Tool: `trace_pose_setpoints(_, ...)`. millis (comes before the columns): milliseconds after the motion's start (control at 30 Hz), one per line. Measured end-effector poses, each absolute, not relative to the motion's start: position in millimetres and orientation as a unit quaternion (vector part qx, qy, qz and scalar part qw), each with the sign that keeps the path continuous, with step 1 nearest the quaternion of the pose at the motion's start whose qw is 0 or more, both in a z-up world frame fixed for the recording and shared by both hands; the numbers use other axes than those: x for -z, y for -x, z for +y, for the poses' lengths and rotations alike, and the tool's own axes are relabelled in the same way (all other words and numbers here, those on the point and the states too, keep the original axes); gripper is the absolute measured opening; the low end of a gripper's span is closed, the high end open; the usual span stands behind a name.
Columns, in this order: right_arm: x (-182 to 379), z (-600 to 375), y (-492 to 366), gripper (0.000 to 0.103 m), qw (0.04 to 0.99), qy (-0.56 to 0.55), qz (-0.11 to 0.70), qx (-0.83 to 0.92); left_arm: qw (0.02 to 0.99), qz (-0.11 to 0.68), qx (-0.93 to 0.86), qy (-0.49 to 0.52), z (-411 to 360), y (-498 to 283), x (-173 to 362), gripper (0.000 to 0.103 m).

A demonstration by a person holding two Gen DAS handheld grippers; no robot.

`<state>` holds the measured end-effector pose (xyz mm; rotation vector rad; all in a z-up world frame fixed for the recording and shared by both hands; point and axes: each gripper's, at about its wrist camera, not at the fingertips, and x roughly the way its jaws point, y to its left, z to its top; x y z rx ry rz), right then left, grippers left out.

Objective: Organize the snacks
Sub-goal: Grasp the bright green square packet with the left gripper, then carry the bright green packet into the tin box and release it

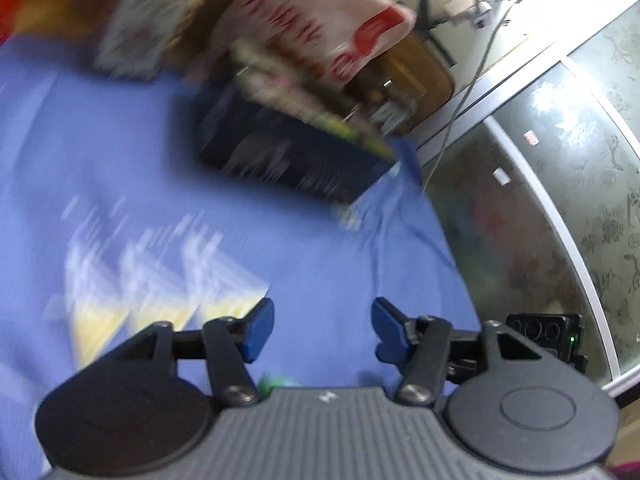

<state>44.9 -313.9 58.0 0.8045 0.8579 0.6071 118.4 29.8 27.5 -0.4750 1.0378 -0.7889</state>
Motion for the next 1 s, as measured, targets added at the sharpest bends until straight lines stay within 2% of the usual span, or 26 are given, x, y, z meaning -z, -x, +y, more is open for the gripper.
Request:
trace_pose_setpoints(267,-49,-274,-8,0.034,0.753,-0.376,0.452,-0.298,0.745,0.494,0.368,0.256,58,-76,3,0.060)
trace_pose_setpoints(333,-52,-262,-10,0.034,0.760,-0.359,0.451,-0.299,0.744,0.486,0.372,0.268,57,-71,8,0.055)
trace_pose_setpoints(400,-56,-250,-17,0.036,0.768,-0.342,0.448,-0.305,0.750,0.479,0.362,0.275,58,-68,11,0.045)
trace_pose_setpoints(467,-57,-244,-17,0.033,0.785,-0.319,0.438,-0.300,0.761,0.476,0.346,0.273,60,-69,9,0.040)
trace_pose_setpoints(500,-58,-243,-19,0.027,0.792,-0.309,0.436,-0.296,0.760,0.476,0.342,0.281,62,-71,9,0.038)
trace_pose_setpoints(567,-60,-242,-26,0.026,0.799,-0.300,0.436,-0.286,0.760,0.467,0.345,0.293,64,-76,5,0.038)
trace_pose_setpoints(633,-61,-243,-34,0.020,0.802,-0.295,0.431,-0.289,0.762,0.454,0.355,0.295,60,-83,-5,0.037)
trace_pose_setpoints(1000,-93,-273,-83,0.020,0.848,-0.289,0.353,-0.270,0.788,0.383,0.385,0.290,24,-146,-59,0.037)
